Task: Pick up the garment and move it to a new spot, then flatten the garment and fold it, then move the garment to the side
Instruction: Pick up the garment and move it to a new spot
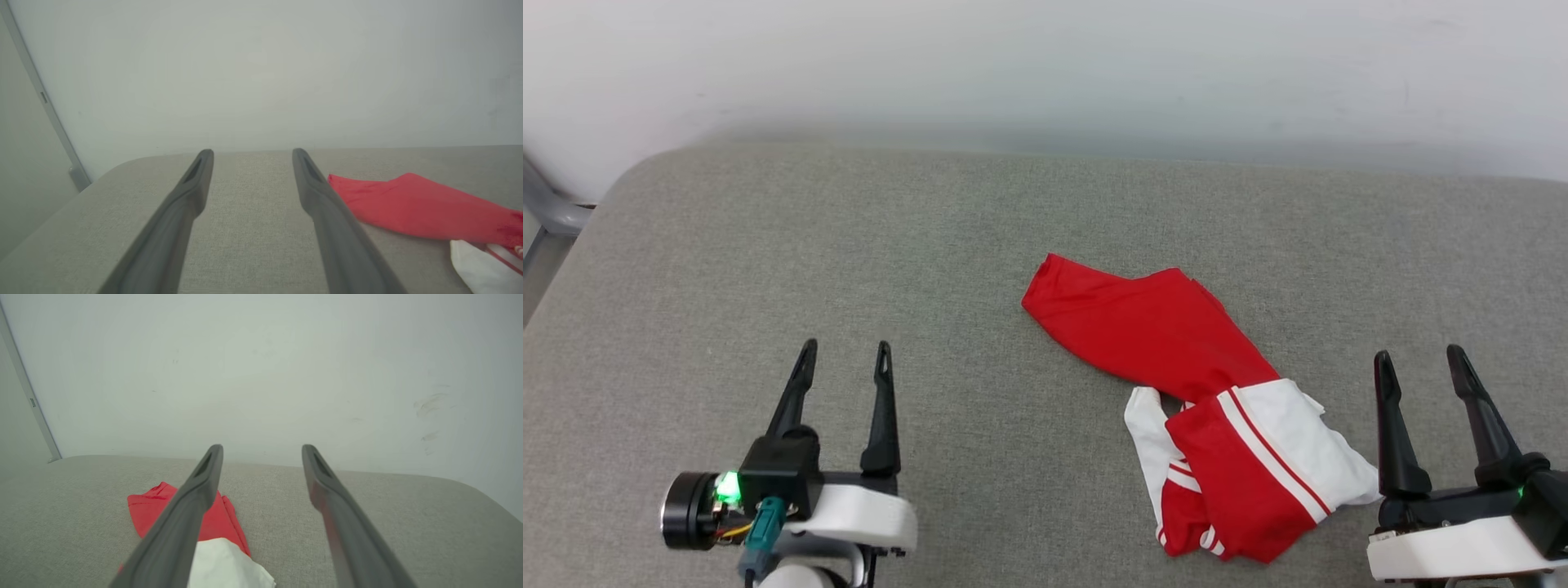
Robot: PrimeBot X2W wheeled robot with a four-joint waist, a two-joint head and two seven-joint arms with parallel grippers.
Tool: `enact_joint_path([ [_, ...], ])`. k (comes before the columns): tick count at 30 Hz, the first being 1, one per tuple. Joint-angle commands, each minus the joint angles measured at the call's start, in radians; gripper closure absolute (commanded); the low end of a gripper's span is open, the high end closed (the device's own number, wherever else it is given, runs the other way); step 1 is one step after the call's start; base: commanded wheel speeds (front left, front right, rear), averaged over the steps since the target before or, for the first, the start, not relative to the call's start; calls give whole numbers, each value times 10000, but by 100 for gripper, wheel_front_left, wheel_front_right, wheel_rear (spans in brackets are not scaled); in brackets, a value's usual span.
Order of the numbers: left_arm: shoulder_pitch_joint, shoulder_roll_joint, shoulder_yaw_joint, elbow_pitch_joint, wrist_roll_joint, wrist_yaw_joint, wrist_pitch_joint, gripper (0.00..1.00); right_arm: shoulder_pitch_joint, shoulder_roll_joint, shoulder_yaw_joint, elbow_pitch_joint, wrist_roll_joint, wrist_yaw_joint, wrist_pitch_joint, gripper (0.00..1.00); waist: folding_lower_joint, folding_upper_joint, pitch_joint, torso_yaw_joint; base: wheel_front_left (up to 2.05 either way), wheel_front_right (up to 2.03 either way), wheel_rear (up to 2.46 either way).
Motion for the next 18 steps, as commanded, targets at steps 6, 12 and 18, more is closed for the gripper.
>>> enact_joint_path([
  [6,956,-781,1086,125,774,-899,-25,0,338,31,-87,343,54,-7,-24,0,0,-1,-179,8,0,0,0],
  [12,1382,-1360,1753,237,1320,-1609,-25,0,539,31,-116,624,153,-7,-24,0,0,-1,-292,-62,0,0,0],
  [18,1629,-1773,2277,371,1722,-2182,-26,0,681,31,-125,825,180,-7,-24,0,0,-1,-397,-88,0,0,0],
])
